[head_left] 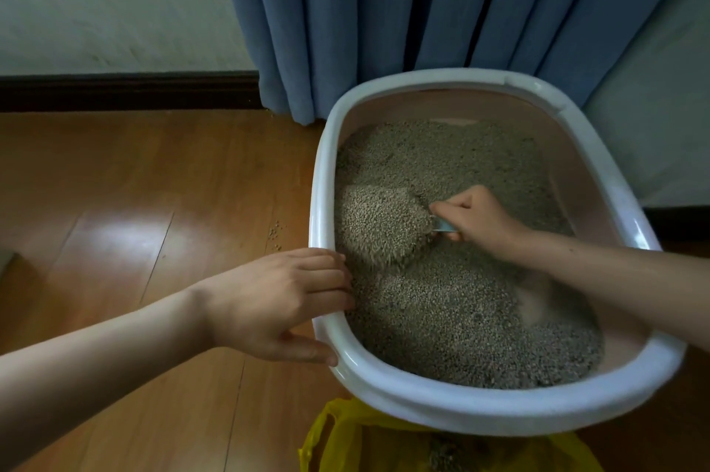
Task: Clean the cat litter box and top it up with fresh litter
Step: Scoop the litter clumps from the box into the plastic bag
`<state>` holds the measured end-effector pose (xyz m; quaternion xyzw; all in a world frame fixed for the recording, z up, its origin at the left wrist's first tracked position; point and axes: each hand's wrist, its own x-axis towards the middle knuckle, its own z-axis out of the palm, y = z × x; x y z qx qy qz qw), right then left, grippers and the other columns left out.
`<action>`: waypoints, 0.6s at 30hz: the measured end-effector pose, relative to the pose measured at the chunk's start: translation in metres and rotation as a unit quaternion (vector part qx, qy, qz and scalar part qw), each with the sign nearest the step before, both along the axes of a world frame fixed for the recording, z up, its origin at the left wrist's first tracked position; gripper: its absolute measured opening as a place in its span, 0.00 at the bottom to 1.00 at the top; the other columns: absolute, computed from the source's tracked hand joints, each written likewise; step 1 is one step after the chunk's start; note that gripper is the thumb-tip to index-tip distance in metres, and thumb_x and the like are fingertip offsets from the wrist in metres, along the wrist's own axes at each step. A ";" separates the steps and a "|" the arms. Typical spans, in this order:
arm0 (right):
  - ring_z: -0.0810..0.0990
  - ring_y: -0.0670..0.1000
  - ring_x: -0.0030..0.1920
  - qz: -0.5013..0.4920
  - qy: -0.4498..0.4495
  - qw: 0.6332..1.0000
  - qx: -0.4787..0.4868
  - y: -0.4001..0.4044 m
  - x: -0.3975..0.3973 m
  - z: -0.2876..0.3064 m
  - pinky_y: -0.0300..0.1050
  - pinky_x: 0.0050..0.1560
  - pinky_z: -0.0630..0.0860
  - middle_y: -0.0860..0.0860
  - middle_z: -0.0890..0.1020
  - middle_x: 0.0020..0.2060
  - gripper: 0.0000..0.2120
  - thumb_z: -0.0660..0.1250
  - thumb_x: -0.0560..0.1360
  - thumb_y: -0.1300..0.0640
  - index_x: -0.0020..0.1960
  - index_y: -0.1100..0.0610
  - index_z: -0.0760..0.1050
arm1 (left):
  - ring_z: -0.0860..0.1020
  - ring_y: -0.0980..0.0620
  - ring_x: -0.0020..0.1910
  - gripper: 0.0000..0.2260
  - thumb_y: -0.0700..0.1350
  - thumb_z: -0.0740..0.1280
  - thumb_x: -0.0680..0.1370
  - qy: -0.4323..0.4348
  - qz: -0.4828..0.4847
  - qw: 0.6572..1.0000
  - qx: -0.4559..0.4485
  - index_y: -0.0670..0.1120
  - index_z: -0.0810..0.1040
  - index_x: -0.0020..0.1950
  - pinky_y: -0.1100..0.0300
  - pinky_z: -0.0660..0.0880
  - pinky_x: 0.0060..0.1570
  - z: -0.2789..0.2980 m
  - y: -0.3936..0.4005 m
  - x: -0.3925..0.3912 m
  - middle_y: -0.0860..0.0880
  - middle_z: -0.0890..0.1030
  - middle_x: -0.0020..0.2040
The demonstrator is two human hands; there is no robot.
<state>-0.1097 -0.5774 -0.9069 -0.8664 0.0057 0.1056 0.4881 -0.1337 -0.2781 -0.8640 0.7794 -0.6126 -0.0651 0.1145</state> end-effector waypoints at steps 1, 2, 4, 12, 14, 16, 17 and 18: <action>0.67 0.50 0.22 -0.003 -0.006 1.000 -0.006 -0.003 0.001 0.002 0.44 0.35 0.69 0.54 0.71 0.20 0.24 0.64 0.78 0.56 0.23 0.57 0.71 | 0.77 0.45 0.57 0.22 0.59 0.67 0.78 -0.001 0.000 1.000 0.003 0.41 0.80 0.57 0.51 0.68 0.69 -0.001 0.000 0.001 0.45 0.80 0.53; 0.67 0.50 0.22 -0.006 -0.010 1.000 -0.010 -0.006 0.002 0.004 0.44 0.34 0.69 0.54 0.71 0.20 0.24 0.64 0.78 0.56 0.23 0.57 0.71 | 0.77 0.45 0.57 0.22 0.60 0.67 0.78 -0.002 -0.001 1.000 0.007 0.41 0.80 0.57 0.52 0.68 0.69 -0.001 -0.001 0.002 0.45 0.80 0.53; 0.65 0.49 0.22 -0.017 -0.009 1.000 -0.017 -0.014 0.000 0.007 0.43 0.33 0.67 0.51 0.69 0.19 0.24 0.64 0.78 0.55 0.23 0.57 0.71 | 0.77 0.45 0.56 0.23 0.61 0.66 0.78 -0.003 -0.005 1.000 0.017 0.41 0.80 0.56 0.52 0.68 0.68 -0.001 -0.002 0.006 0.46 0.80 0.52; 0.63 0.43 0.19 -0.027 -0.011 0.996 -0.080 -0.037 -0.029 0.025 0.34 0.25 0.61 0.46 0.66 0.16 0.25 0.65 0.78 0.54 0.22 0.56 0.70 | 0.77 0.46 0.54 0.24 0.64 0.62 0.78 -0.031 -0.016 0.999 0.016 0.43 0.80 0.52 0.53 0.68 0.66 -0.006 -0.004 0.008 0.47 0.79 0.49; 0.64 0.43 0.19 -0.044 0.001 0.996 -0.080 -0.039 -0.033 0.028 0.38 0.27 0.62 0.47 0.67 0.16 0.24 0.66 0.78 0.53 0.23 0.56 0.72 | 0.77 0.46 0.53 0.24 0.64 0.62 0.78 -0.031 -0.018 0.999 0.013 0.43 0.80 0.52 0.53 0.68 0.67 -0.007 -0.004 0.009 0.48 0.79 0.49; 0.64 0.43 0.19 -0.065 0.001 0.994 -0.089 -0.040 -0.036 0.030 0.41 0.29 0.61 0.47 0.67 0.16 0.24 0.65 0.78 0.52 0.24 0.57 0.73 | 0.77 0.47 0.53 0.23 0.64 0.62 0.78 -0.031 -0.017 0.999 0.010 0.44 0.80 0.52 0.54 0.68 0.67 -0.007 -0.003 0.008 0.48 0.79 0.49; 0.64 0.43 0.19 -0.063 0.004 0.994 -0.094 -0.040 -0.040 0.031 0.41 0.29 0.61 0.47 0.67 0.16 0.24 0.65 0.78 0.52 0.24 0.56 0.73 | 0.77 0.47 0.53 0.23 0.64 0.62 0.78 -0.031 -0.016 0.999 0.009 0.44 0.80 0.52 0.54 0.67 0.67 -0.007 -0.003 0.008 0.48 0.79 0.49; 0.64 0.44 0.20 -0.053 0.008 0.994 -0.097 -0.038 -0.044 0.031 0.41 0.29 0.61 0.47 0.67 0.16 0.25 0.65 0.78 0.52 0.23 0.56 0.72 | 0.77 0.47 0.53 0.23 0.64 0.62 0.78 -0.032 -0.016 0.999 0.007 0.44 0.80 0.52 0.54 0.67 0.68 -0.007 -0.003 0.007 0.48 0.78 0.49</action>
